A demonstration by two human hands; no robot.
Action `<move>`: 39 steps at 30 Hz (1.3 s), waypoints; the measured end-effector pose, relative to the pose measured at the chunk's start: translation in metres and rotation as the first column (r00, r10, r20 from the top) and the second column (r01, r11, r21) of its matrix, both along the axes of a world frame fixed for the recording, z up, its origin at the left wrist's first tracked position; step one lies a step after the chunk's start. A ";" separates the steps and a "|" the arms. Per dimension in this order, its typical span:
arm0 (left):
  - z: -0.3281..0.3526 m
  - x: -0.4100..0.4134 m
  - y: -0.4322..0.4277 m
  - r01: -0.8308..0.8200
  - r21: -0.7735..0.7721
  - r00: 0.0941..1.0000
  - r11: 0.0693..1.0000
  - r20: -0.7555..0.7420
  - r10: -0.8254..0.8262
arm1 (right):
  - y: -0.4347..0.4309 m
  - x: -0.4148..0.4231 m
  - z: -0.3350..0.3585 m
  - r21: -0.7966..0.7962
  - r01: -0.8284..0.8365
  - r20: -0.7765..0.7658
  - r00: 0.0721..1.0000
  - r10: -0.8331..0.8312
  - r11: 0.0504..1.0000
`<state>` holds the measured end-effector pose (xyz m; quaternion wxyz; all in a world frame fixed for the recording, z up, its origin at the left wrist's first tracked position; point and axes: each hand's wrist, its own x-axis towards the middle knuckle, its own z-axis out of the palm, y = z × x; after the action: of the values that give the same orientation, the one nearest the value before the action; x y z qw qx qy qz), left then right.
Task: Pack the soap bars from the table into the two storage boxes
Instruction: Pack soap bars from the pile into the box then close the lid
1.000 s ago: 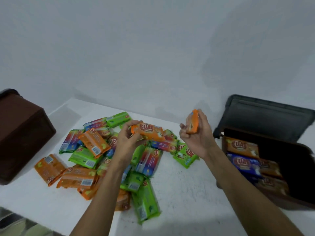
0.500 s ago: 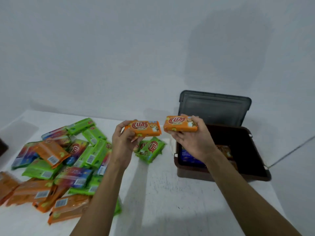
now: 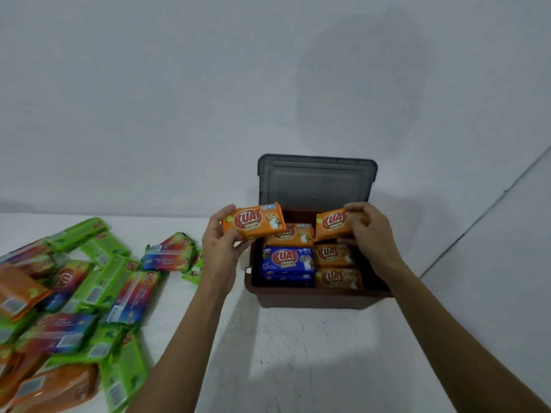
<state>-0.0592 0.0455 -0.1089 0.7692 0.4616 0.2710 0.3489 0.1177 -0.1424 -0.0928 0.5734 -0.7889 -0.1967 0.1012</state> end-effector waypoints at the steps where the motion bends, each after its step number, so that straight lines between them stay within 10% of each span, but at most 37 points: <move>1: -0.001 0.006 -0.004 0.001 0.002 1.000 1.000 0.000 -0.001 | -0.006 0.007 -0.004 -0.047 0.003 0.015 1.000 -0.002 0.999; 13: -0.015 0.022 -0.021 0.017 0.222 0.986 0.975 -0.163 0.020 | -0.011 0.036 -0.057 -0.273 -0.216 -0.258 0.955 0.145 0.937; 23: -0.020 0.023 -0.022 0.004 0.256 0.984 0.967 -0.171 0.042 | -0.005 0.034 -0.063 -0.615 -0.186 -0.017 0.975 0.223 0.766; 30: -0.018 0.023 -0.023 0.018 0.324 0.983 0.946 -0.180 0.043 | -0.013 0.030 -0.033 -0.359 -0.019 0.250 0.961 0.116 0.933; 39: -0.003 0.041 -0.044 0.207 0.238 0.978 0.949 -0.086 -0.192 | -0.003 -0.005 0.014 0.200 -0.486 -0.206 0.828 0.521 0.851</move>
<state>-0.0181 0.0013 -0.1118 0.7287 0.5889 0.2013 0.2857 0.1124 -0.1450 -0.0792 0.6000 -0.6476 -0.3299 0.3344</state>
